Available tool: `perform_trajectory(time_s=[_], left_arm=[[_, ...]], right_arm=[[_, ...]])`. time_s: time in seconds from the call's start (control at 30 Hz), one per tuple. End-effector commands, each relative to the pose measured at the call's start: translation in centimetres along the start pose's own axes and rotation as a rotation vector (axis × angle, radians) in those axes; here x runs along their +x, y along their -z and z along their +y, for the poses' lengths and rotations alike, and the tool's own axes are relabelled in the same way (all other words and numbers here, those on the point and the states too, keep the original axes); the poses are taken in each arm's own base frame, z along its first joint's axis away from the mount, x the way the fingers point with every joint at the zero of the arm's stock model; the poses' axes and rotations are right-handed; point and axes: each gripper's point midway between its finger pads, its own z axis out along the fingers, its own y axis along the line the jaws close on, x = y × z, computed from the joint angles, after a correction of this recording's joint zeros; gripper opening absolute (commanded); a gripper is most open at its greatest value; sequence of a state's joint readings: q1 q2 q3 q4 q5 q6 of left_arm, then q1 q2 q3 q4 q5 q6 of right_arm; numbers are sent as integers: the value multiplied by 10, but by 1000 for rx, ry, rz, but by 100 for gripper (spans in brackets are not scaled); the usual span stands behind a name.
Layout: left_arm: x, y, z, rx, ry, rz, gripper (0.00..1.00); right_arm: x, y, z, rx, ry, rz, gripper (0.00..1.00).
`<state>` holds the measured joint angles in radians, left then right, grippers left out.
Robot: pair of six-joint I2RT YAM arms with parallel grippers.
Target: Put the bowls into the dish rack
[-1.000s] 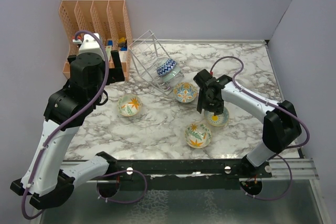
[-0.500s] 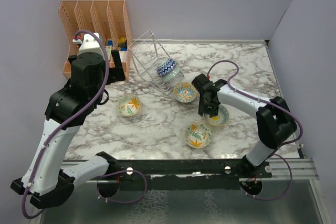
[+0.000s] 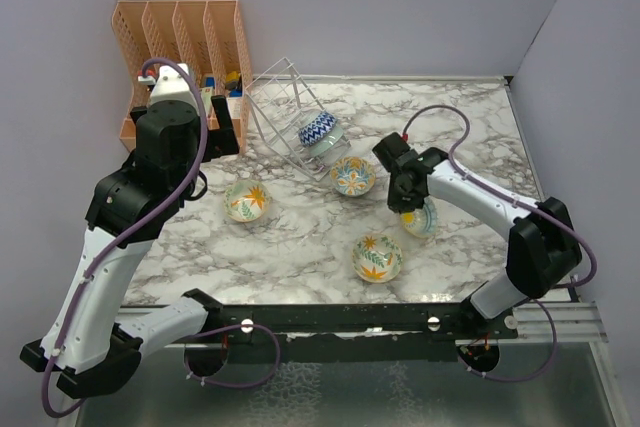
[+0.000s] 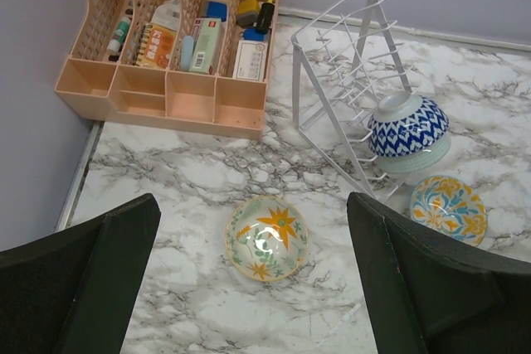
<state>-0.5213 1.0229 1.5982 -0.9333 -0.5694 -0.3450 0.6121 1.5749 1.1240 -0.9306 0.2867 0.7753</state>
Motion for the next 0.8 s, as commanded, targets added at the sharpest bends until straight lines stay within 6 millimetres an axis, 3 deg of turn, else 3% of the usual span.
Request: perform_trajectory(time_s=[0.0, 0.13, 0.27, 0.4, 0.5, 0.67, 0.77], left_arm=[[-12, 7, 2, 9, 13, -46, 99], [-16, 9, 2, 11, 5, -57, 99], [-22, 13, 5, 8, -3, -70, 99], [-27, 16, 7, 8, -10, -78, 99], [-30, 17, 6, 11, -10, -79, 99], [-34, 20, 7, 13, -16, -80, 99], [-33, 21, 8, 8, -23, -73, 99]], right_arm=[[-83, 69, 27, -164, -64, -277, 1], [-133, 121, 59, -344, -109, -414, 1], [-176, 183, 104, -633, -151, -561, 1], [-210, 246, 147, -970, -180, -714, 1], [-227, 280, 173, -1207, -236, -777, 1], [-248, 301, 205, -1483, -299, -822, 1], [-258, 297, 213, -1565, -377, -821, 1]])
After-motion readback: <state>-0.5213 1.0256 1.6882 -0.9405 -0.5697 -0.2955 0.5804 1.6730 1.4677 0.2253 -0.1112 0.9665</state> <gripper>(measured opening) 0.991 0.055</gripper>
